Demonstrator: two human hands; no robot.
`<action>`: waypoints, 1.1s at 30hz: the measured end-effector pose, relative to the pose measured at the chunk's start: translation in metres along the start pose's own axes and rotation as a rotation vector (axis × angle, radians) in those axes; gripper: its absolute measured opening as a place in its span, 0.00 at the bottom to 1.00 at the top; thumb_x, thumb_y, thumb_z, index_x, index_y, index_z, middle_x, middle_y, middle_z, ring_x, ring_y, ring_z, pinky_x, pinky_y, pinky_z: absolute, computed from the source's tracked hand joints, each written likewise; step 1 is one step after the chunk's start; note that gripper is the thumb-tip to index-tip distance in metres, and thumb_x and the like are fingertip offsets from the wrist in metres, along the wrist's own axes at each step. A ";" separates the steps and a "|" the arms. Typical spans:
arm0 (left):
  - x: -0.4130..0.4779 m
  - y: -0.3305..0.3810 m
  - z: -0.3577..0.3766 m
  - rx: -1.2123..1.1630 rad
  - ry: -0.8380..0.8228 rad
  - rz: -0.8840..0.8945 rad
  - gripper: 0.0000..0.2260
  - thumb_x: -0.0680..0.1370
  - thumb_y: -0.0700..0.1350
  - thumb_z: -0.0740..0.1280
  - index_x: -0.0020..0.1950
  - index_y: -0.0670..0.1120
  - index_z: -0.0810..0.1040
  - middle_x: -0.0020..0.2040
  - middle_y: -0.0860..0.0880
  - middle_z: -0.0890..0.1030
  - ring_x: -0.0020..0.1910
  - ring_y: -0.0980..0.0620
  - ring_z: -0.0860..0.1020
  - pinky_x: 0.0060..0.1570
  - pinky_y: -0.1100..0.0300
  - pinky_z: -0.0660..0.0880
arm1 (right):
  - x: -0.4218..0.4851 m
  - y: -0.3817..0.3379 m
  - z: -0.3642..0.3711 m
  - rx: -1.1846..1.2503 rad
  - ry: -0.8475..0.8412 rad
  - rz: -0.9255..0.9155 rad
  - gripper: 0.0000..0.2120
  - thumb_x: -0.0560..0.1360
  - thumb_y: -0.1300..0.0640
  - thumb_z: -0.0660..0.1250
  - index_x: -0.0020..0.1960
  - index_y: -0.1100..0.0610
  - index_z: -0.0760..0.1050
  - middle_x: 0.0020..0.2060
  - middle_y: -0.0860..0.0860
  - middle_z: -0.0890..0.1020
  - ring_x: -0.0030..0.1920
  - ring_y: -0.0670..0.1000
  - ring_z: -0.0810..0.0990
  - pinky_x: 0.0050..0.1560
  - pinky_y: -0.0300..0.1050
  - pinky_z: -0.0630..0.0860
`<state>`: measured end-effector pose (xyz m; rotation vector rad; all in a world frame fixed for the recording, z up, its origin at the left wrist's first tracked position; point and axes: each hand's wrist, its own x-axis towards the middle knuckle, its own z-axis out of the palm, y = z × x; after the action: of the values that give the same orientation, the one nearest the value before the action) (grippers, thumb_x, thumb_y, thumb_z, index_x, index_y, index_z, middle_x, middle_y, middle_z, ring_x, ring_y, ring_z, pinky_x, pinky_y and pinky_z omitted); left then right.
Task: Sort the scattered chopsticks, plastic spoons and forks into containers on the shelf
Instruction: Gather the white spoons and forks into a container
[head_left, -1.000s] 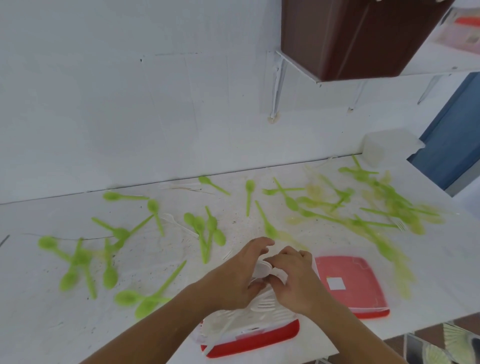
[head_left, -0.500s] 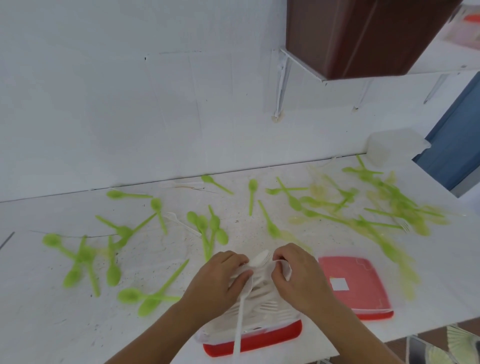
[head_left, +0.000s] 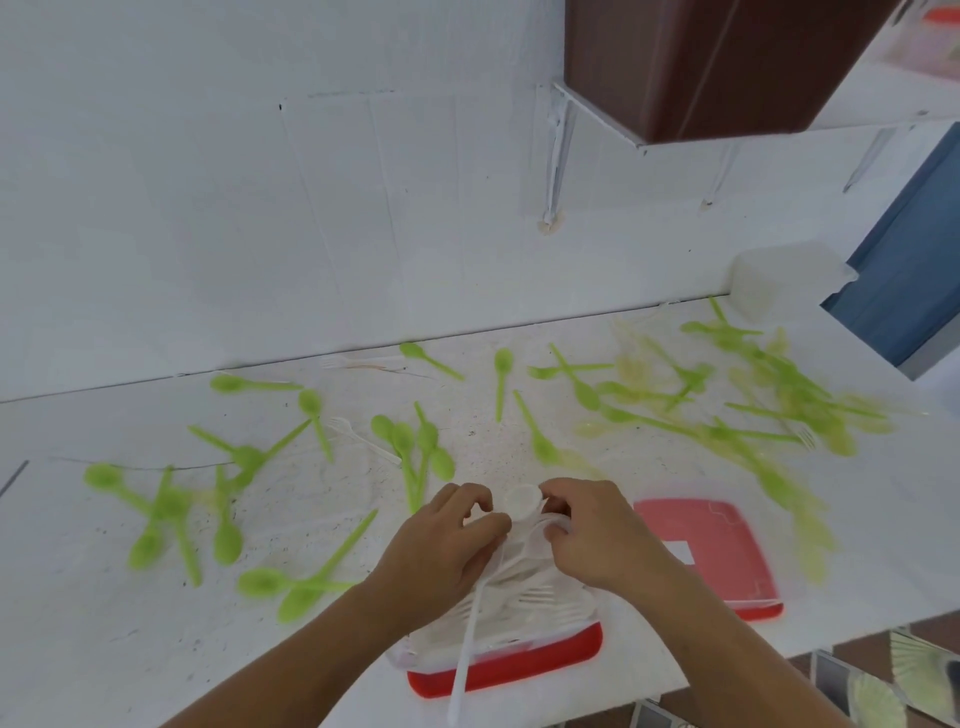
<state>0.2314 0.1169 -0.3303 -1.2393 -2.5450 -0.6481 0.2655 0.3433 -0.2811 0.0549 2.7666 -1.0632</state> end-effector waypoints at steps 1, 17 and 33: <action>0.000 -0.001 0.000 0.012 -0.005 0.019 0.07 0.84 0.47 0.63 0.57 0.50 0.80 0.58 0.48 0.75 0.49 0.49 0.72 0.42 0.59 0.72 | -0.001 -0.001 -0.002 -0.013 -0.013 0.009 0.11 0.72 0.63 0.64 0.49 0.53 0.83 0.41 0.48 0.84 0.42 0.49 0.83 0.43 0.50 0.83; 0.009 -0.006 -0.048 -0.465 0.222 -0.569 0.07 0.85 0.45 0.63 0.53 0.53 0.79 0.37 0.55 0.79 0.33 0.55 0.75 0.34 0.66 0.70 | -0.010 -0.003 -0.063 0.125 -0.115 -0.053 0.13 0.69 0.65 0.63 0.44 0.48 0.78 0.41 0.47 0.84 0.35 0.51 0.83 0.38 0.50 0.81; -0.020 0.004 -0.064 -0.393 0.400 -0.678 0.05 0.83 0.43 0.67 0.50 0.52 0.74 0.35 0.54 0.83 0.32 0.58 0.82 0.35 0.66 0.75 | -0.005 0.016 0.018 -0.176 -0.054 -0.474 0.14 0.69 0.61 0.71 0.52 0.48 0.75 0.55 0.37 0.73 0.63 0.40 0.69 0.68 0.42 0.66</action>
<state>0.2482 0.0746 -0.2809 -0.2264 -2.5138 -1.4204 0.2744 0.3435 -0.3035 -0.6703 2.8787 -0.8834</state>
